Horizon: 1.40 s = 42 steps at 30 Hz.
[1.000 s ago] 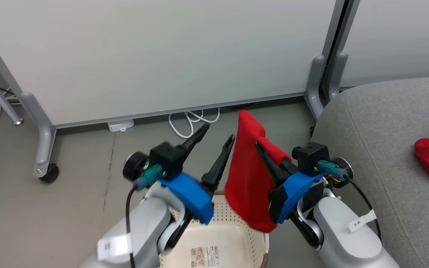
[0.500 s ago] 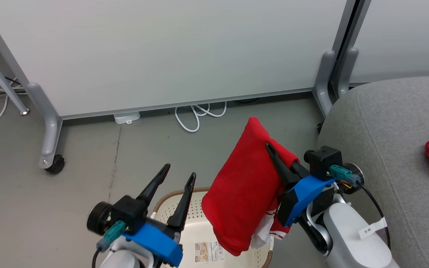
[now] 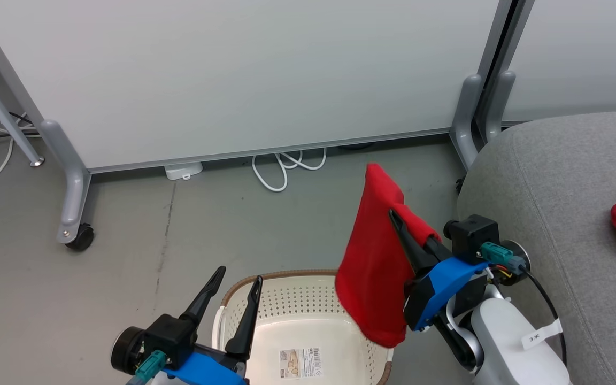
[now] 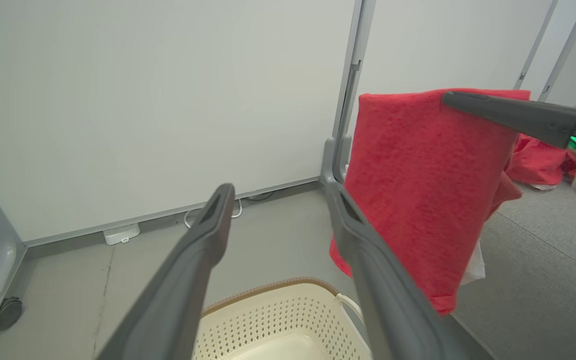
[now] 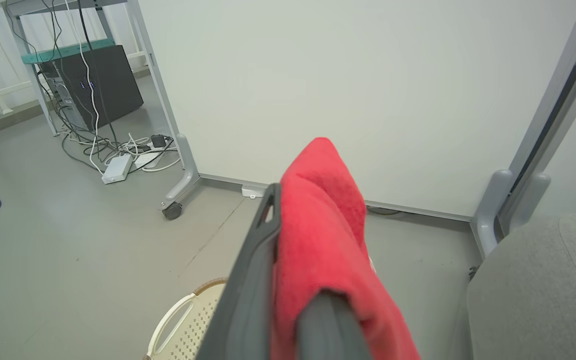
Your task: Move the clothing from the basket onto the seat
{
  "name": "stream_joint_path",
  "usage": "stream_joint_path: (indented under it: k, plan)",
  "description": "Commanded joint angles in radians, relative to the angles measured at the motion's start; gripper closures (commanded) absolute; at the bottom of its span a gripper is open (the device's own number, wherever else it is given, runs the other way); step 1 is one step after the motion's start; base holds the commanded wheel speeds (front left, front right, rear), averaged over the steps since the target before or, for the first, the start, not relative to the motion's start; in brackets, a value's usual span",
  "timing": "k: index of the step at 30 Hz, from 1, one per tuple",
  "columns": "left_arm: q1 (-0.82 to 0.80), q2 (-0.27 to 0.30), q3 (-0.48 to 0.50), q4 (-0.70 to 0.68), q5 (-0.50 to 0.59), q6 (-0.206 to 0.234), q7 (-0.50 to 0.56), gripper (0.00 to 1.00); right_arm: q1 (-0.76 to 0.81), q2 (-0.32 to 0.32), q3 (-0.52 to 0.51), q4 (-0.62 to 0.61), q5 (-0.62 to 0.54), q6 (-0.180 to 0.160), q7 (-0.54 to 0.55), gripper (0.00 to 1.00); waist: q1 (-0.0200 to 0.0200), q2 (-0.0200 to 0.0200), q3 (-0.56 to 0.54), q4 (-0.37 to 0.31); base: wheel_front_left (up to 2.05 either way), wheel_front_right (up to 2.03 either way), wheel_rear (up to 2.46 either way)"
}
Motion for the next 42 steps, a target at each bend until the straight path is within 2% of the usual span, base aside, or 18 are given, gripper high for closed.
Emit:
stream_joint_path:
  k: [1, 6, 12, 31, 36, 42]
  plan:
    - [0.007, -0.004, 0.011, 0.003, 0.009, -0.003, -0.005, 0.00, 0.011, 0.000, -0.003, -0.009, -0.007, 0.000, 0.001, 1.00, 0.0000, 0.0000, -0.001, -0.001, 0.00, 0.00, 0.00]
    - [0.009, -0.016, 0.020, 0.009, 0.019, -0.009, -0.005, 0.00, 0.015, 0.000, -0.002, -0.019, -0.004, 0.000, 0.005, 1.00, 0.0000, 0.0000, -0.003, -0.012, 0.00, 0.00, 0.00]
    - [0.018, -0.023, 0.030, 0.015, 0.025, -0.012, -0.005, 0.00, 0.018, -0.001, -0.002, -0.032, 0.001, 0.000, 0.009, 1.00, 0.0000, 0.0000, 0.001, -0.065, 0.00, 0.00, 0.00]
    - [-0.015, -0.015, 0.043, 0.033, 0.012, -0.012, -0.005, 0.00, 0.004, 0.000, 0.012, -0.040, 0.026, 0.000, -0.003, 1.00, 0.0000, 0.0000, 0.047, -0.407, 0.00, 0.00, 0.00]
    - [-0.019, -0.011, 0.040, 0.033, 0.015, -0.012, -0.005, 0.00, 0.007, 0.000, 0.005, -0.035, 0.032, 0.000, -0.012, 1.00, 0.0000, 0.0000, 0.055, -0.472, 0.00, 0.00, 0.00]
    - [-0.022, -0.009, 0.038, 0.034, 0.016, -0.012, -0.005, 0.00, 0.016, 0.000, -0.001, -0.031, 0.034, 0.000, -0.018, 1.00, 0.0000, 0.0000, 0.061, -0.520, 0.00, 0.00, 0.00]
